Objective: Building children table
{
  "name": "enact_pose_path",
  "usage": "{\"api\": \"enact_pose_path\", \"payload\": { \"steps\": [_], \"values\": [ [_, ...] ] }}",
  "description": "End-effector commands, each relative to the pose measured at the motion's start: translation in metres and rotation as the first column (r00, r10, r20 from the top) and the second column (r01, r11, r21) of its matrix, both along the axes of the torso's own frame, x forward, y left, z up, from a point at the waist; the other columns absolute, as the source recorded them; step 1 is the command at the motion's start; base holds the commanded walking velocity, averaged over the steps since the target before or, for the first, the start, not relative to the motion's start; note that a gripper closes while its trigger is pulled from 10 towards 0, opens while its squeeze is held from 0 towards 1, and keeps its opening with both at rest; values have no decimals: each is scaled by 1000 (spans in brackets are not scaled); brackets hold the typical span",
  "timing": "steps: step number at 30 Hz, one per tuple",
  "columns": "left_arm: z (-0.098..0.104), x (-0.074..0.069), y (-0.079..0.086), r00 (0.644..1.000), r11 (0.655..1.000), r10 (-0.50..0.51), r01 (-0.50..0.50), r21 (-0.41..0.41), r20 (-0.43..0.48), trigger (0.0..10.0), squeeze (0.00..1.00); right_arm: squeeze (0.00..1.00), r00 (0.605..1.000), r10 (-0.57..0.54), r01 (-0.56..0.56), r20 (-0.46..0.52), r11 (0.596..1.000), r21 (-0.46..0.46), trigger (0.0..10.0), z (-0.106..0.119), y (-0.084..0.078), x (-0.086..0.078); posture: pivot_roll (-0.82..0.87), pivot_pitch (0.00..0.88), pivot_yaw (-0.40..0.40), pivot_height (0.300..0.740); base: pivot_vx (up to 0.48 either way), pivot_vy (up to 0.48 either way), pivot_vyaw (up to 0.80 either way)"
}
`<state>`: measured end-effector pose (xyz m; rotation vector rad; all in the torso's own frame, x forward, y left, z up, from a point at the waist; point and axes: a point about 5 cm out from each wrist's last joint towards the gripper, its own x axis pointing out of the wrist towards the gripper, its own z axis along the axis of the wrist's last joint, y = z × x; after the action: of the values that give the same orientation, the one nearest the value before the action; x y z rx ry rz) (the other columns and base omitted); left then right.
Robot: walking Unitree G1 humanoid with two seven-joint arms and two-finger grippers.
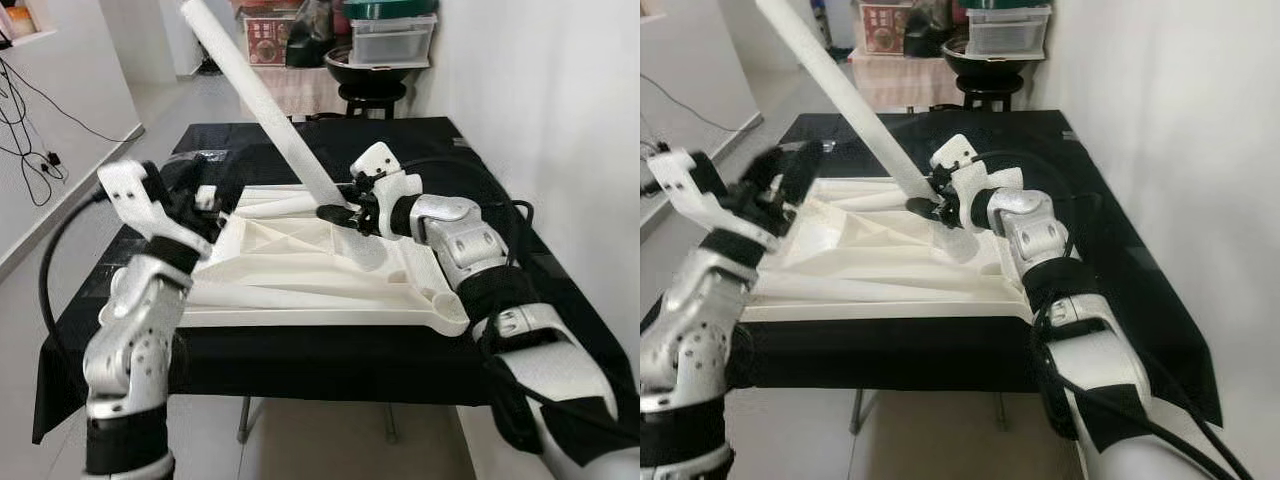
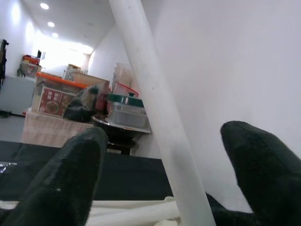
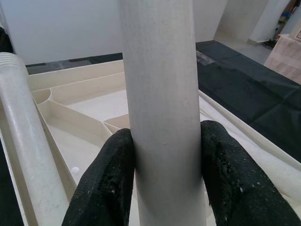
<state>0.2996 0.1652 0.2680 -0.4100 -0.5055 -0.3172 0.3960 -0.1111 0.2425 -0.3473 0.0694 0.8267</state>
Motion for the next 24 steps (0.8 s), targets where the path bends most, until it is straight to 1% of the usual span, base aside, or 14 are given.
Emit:
{"api": "enact_pose_path", "payload": {
  "steps": [1,3,6,7,9,10,12,13,16,20,21,24],
  "values": [
    [-5,4,3,999,1000,-13,13,-14,-34,10000,1000,0,999,44,-45,29,998,31,10000,5,7,-5,-45,0,39,740,0,0,0],
    [-6,5,3,999,1000,-18,17,-21,-44,10000,1000,0,998,56,-57,39,998,31,10000,5,8,-7,-44,0,40,740,0,0,0],
    [-6,7,2,998,999,-35,34,-22,-60,10000,1000,0,994,88,-89,56,996,3,10000,3,11,-12,-44,0,42,740,0,0,0],
    [-4,9,1,997,999,-43,41,-22,-61,10000,98,0,992,106,-105,63,994,-19,10000,1,14,-15,-45,0,45,740,0,0,0],
    [-4,9,1,997,999,-43,41,-22,-61,10000,98,0,992,106,-105,63,994,-19,10000,1,14,-15,-45,0,45,740,0,0,0],
    [-2,10,1,997,999,-47,46,-22,-60,10000,0,0,991,116,-114,66,993,-32,10000,-1,15,-17,-45,0,45,740,0,0,0],
    [1,14,4,998,999,-43,42,-28,-55,10000,0,0,986,149,-145,71,988,-56,10000,-5,19,-24,-46,0,51,740,0,0,0],
    [1,14,4,998,999,-43,42,-28,-55,10000,0,0,986,149,-145,71,988,-56,10000,-5,19,-24,-46,0,51,740,0,0,0],
    [9,18,8,998,999,-46,45,-19,-35,10000,0,0,977,197,-189,80,977,-95,10000,-7,24,-32,-48,0,58,740,0,0,0],
    [11,18,8,998,999,-47,46,-18,-30,10000,0,0,974,210,-202,82,974,-103,10000,-7,26,-35,-48,0,60,740,0,0,0],
    [15,20,9,999,999,-44,44,-16,-18,10000,0,0,966,245,-235,81,966,-111,10000,-8,29,-40,-48,0,65,740,0,0,0],
    [17,20,9,999,999,-44,43,-11,-13,10000,0,0,961,265,-255,78,960,-117,10000,-9,31,-44,-48,0,65,740,0,0,0]
  ]
}}
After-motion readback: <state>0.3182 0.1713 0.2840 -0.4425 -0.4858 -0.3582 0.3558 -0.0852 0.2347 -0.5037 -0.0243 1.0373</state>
